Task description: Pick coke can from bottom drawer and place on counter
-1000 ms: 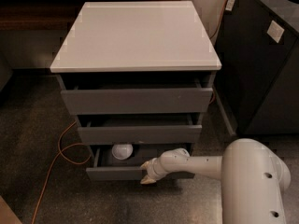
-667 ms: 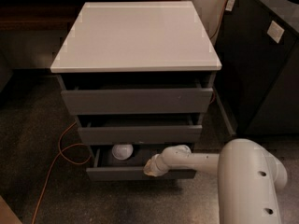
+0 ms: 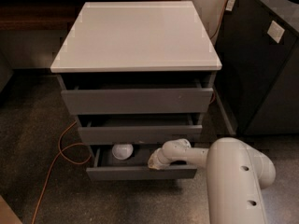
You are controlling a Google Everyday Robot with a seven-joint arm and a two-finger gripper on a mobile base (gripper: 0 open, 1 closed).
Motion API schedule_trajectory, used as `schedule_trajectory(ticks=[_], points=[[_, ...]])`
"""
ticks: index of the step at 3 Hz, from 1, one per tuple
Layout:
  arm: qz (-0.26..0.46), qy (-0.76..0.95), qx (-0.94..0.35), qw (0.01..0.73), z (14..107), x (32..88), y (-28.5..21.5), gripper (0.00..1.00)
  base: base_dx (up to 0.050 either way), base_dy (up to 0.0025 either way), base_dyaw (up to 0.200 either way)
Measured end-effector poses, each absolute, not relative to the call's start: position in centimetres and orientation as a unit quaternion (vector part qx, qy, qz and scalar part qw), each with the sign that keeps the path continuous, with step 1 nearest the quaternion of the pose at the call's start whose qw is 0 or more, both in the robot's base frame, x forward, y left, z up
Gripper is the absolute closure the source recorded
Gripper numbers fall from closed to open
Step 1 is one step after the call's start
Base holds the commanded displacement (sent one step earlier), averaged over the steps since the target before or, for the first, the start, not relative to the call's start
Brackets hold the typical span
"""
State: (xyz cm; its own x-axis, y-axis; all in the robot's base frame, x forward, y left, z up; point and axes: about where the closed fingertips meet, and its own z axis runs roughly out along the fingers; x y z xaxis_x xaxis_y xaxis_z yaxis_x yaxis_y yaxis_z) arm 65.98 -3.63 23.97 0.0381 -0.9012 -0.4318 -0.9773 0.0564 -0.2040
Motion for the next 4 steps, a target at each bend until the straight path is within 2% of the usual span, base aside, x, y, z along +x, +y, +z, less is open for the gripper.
schedule_trajectory(ticks=[2,4], points=[[0.05,0.693,-0.681,0.231,22.5,69.0,-5.3,1.0,0.0,0.0,0.0],[0.04,0.692,-0.685,0.222,20.4,69.4,-5.8,1.0,0.0,0.0,0.0]])
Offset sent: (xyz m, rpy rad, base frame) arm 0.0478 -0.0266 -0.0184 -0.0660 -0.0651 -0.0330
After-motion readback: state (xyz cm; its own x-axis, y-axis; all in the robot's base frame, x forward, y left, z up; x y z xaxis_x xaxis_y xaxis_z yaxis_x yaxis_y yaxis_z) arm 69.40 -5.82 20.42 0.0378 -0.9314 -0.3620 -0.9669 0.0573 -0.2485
